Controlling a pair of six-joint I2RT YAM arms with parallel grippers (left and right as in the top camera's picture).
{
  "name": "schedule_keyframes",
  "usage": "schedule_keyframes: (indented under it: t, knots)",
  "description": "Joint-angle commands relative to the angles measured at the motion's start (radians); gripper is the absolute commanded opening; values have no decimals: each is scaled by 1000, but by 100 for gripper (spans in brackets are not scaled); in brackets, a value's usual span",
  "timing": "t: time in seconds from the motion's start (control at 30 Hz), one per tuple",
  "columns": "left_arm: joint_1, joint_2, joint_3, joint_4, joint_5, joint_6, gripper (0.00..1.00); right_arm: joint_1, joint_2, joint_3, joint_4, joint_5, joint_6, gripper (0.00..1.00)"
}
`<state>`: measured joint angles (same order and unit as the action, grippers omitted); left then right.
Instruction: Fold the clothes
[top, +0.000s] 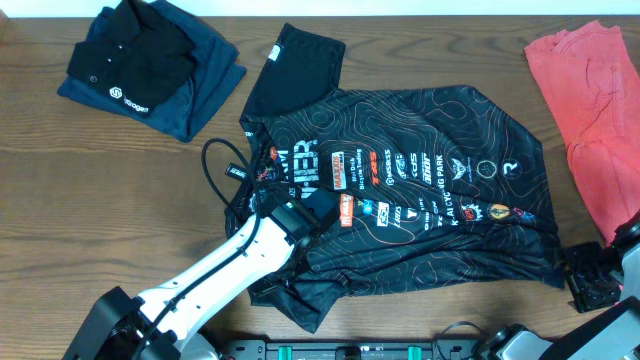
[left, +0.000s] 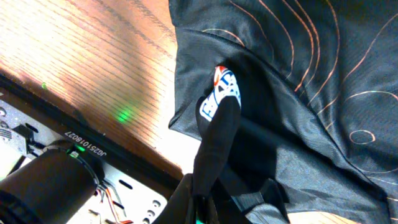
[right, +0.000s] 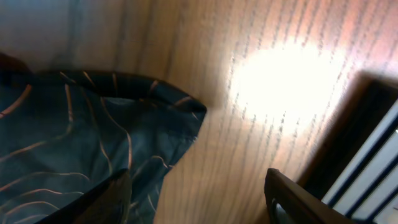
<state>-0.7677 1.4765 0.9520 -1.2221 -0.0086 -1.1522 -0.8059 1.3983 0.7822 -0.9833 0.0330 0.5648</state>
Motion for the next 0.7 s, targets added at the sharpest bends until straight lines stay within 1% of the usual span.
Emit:
schedule_keyframes:
  t: [0.0,0.13,0.27,0.4,0.53,0.67]
  knots:
    - [-2,-8,-4,3,-30,-5,9,-8,1,-5,19,-14,-24,67]
    - [-2,-8,-4,4,-30,-5,9,-8,1,-6,66,-21,-24,66]
    - [-2,-8,-4,15,-31,-4,9,-5,1,-10,144,-98,-30,63]
    - [-2,-8,-4,15,-30,-5,9,5,1,-10,208,-200,-50,57]
    - [-2,-8,-4,15,-30,-5,9,13,3,-11,246,-202,-50,52]
    - [-2,-8,-4,16,-31,-5,9,28,11,-11,301,-234,-68,52]
